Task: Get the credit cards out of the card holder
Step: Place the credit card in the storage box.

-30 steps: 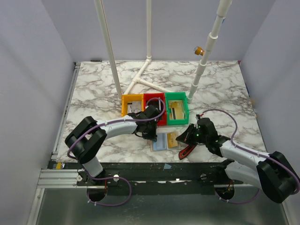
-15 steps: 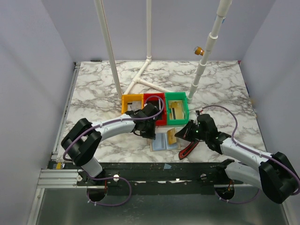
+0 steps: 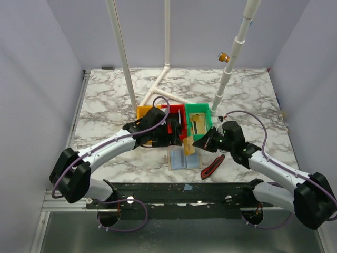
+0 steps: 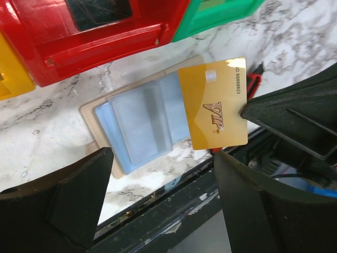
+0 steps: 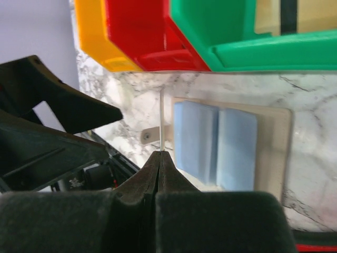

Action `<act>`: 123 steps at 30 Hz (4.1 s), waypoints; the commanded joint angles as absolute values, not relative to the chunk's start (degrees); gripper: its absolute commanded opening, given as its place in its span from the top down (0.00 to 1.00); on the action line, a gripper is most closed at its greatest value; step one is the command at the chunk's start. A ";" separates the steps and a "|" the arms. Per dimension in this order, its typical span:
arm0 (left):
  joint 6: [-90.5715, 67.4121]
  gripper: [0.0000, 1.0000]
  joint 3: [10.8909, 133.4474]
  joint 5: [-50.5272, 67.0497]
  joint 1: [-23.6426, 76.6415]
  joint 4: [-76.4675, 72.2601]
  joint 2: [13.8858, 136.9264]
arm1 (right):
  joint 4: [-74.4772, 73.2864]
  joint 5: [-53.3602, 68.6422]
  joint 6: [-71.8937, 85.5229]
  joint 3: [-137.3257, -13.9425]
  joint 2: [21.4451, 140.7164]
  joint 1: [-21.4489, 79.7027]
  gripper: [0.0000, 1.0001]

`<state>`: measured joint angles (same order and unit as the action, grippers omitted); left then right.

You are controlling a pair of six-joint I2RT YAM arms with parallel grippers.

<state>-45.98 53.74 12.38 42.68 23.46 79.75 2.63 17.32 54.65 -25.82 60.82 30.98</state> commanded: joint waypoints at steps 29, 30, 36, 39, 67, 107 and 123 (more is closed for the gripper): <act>-63.05 0.65 41.05 37.42 31.90 -6.29 68.46 | 16.70 33.75 66.54 -34.95 66.22 30.59 0.99; -63.31 0.71 40.96 37.60 31.90 -6.64 68.46 | 16.70 33.66 66.51 -34.85 66.25 30.56 0.99; -63.99 1.00 41.09 38.21 31.90 -7.65 68.40 | 16.55 33.49 66.19 -34.35 66.25 30.58 0.99; -63.86 1.00 41.26 38.06 31.89 -7.48 68.03 | 15.24 32.94 65.28 -34.62 66.21 30.54 0.99; -51.26 1.00 68.25 22.31 37.55 13.04 88.86 | -27.40 -7.55 54.32 -43.09 46.25 30.59 0.01; -53.11 0.91 97.18 15.07 41.49 16.93 122.43 | -27.52 -5.45 52.96 -42.81 44.60 30.63 0.01; -50.07 0.50 97.48 14.03 41.49 18.92 116.55 | -25.84 -4.04 53.20 -41.92 45.70 30.57 0.01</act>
